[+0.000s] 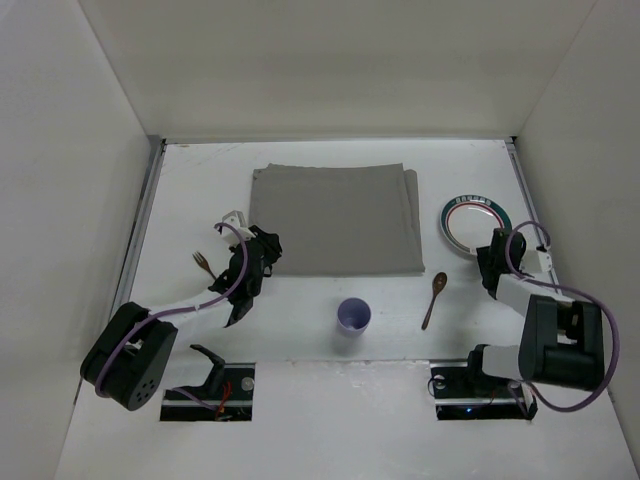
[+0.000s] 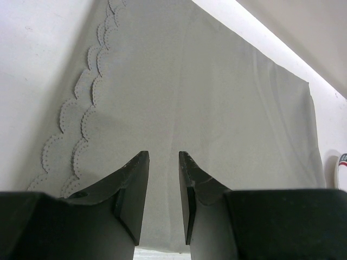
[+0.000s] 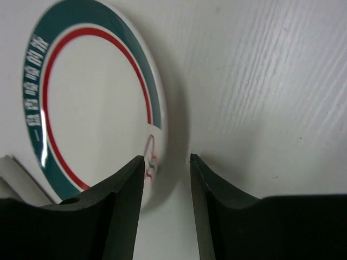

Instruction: Set the dinner table for one person

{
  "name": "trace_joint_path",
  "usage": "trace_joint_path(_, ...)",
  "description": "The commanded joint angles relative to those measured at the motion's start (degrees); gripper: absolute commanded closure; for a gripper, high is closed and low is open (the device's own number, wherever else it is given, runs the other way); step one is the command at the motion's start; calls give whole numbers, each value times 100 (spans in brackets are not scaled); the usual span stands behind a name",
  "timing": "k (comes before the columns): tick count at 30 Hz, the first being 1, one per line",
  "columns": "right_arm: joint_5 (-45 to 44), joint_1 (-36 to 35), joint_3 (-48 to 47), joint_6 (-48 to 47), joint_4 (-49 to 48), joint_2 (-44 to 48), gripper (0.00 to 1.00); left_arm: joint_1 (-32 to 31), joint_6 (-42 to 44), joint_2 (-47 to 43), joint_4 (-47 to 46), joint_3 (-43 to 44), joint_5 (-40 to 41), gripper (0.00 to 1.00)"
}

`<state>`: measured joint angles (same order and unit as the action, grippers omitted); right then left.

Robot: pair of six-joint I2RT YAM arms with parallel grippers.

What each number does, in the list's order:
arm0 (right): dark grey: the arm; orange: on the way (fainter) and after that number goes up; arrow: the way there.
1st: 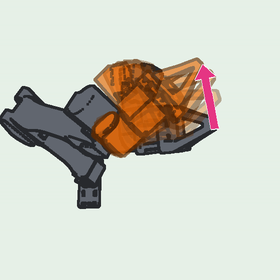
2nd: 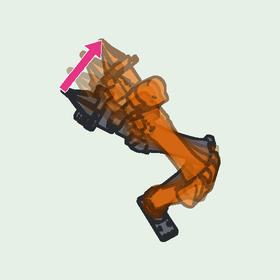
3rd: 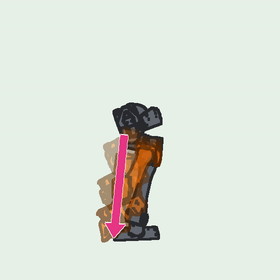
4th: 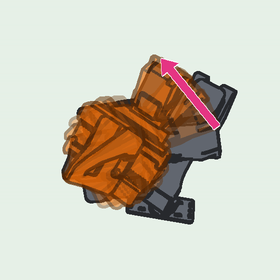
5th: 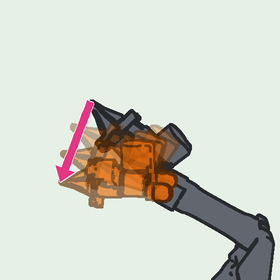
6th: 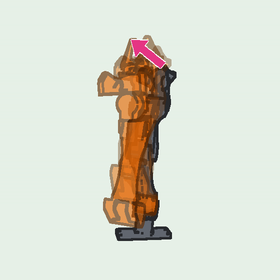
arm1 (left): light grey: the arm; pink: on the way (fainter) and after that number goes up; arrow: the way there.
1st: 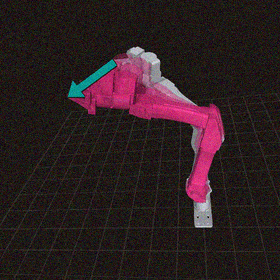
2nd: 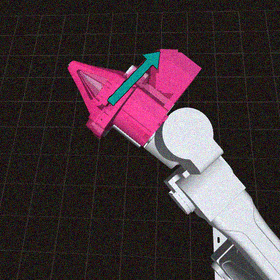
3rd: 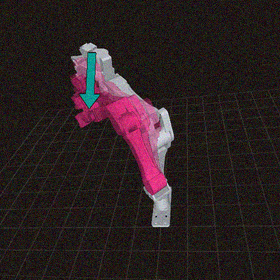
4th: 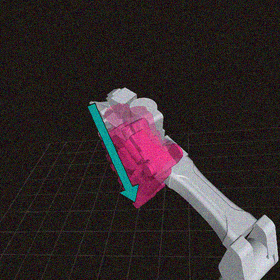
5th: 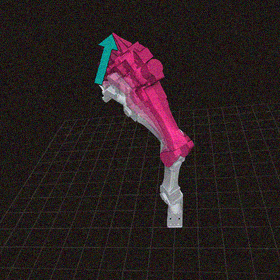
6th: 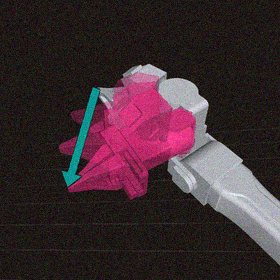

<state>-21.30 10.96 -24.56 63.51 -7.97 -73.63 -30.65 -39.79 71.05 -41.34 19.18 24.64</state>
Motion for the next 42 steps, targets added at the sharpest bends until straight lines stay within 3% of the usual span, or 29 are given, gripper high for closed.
trace_joint_path(1,275,25,-76,170,-582,-292,55,46,-55,-91,-304,-63,23,74)
trace_joint_path(5,302,51,47,250,-1084,-503,61,38,-64,-170,-287,-63,23,74)
trace_joint_path(12,521,174,109,373,-1426,-566,92,64,-73,-134,-287,-63,14,73)
trace_joint_path(16,469,34,144,268,-1480,443,95,82,-73,-109,-339,-90,49,70)
trace_joint_path(22,328,-1151,-373,-285,-1602,1290,94,82,-125,-196,-357,-142,76,67)
trace_joint_path(28,1152,-2741,-1409,-444,-1900,-209,94,222,-292,-363,-375,-257,66,67)
trace_joint_path(31,1592,-3208,-1919,-427,-2103,-1124,95,283,-266,-355,-383,-283,102,67)
trace_joint_path(36,2147,-3465,-2685,-322,-2279,-2312,95,319,-284,-319,-383,-266,-21,68)
trace_joint_path(42,2306,-3517,-2932,-102,-2210,-2885,94,372,-292,-275,-375,-257,-65,68)
